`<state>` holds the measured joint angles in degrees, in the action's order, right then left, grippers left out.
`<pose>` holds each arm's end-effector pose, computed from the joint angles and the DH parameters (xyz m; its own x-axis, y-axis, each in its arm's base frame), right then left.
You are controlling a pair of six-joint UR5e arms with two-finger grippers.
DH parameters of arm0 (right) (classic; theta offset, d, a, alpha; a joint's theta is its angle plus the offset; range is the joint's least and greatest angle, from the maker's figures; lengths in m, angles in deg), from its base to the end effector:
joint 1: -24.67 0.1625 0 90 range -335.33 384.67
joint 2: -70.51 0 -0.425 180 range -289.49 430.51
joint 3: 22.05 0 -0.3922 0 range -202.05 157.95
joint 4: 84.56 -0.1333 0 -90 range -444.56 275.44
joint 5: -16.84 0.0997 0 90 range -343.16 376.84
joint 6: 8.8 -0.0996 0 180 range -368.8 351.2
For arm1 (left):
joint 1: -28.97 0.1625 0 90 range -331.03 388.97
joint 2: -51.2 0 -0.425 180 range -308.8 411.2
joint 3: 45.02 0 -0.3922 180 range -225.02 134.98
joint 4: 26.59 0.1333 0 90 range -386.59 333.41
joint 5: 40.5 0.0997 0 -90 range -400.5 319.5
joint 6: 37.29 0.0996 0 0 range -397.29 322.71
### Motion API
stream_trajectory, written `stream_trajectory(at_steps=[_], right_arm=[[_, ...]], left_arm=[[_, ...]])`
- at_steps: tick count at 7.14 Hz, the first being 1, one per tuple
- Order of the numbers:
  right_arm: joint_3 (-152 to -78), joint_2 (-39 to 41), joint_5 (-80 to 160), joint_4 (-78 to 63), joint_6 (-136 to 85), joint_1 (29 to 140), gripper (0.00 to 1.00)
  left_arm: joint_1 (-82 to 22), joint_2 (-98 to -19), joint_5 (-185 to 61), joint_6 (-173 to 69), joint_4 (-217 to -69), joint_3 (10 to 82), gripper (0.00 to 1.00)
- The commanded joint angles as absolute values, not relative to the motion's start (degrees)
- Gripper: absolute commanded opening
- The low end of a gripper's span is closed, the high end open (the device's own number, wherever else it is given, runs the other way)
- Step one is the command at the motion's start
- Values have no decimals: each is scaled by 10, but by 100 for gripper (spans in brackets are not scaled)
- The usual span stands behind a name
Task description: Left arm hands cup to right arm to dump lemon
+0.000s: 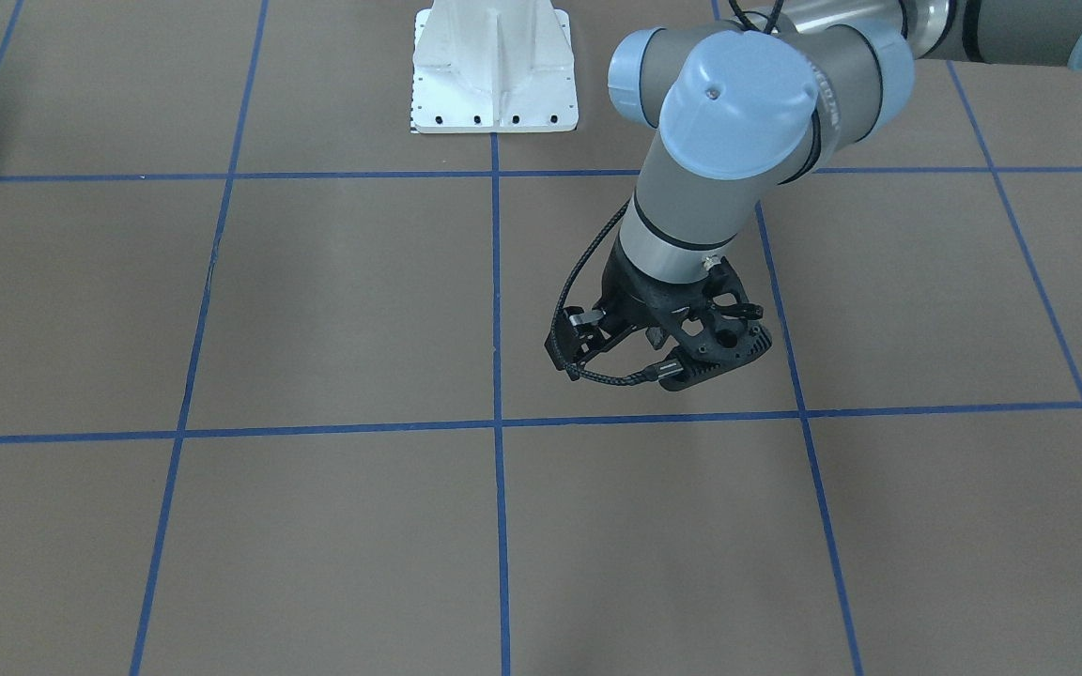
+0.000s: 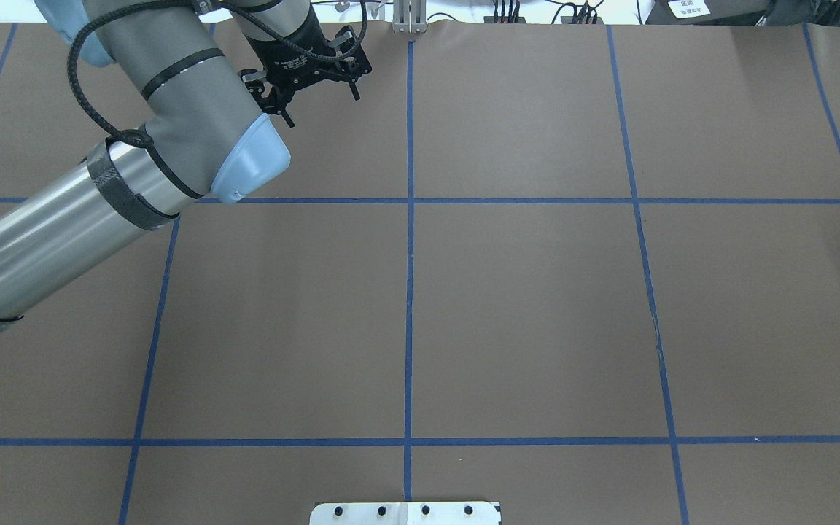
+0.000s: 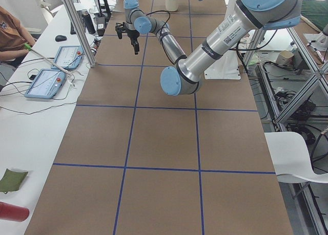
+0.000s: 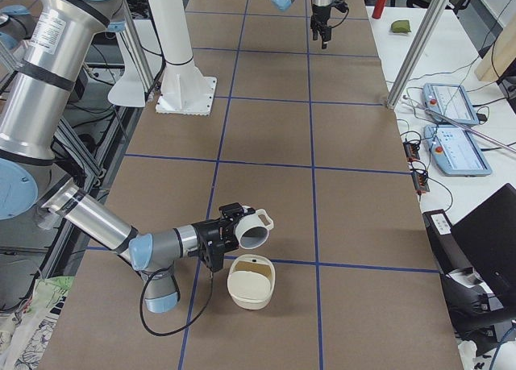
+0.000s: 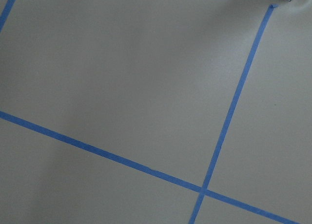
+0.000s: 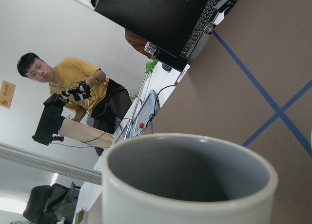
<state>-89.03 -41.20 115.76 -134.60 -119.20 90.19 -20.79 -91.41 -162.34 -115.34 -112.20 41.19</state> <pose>0.0202 -0.2401 0.7250 -0.3270 0.1127 0.9383 -0.7694 0.5447 -0.3336 0.4076 -0.6066 0.1160 0.5362 -0.3613 -0.7629 0.3055 0.9256 -0.2236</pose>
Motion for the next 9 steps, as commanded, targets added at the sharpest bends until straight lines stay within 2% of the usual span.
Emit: stream_trajectory(at_steps=[1, 9], right_arm=[[-874, -403, 1157, -1354, -1276, 909, 7], [-856, -381, 1152, -1365, -1632, 980, 8]], left_arm=[[-210, -915, -1621, -1153, -1120, 416, 100], [-220, -915, -1613, -1142, -1117, 423, 100]])
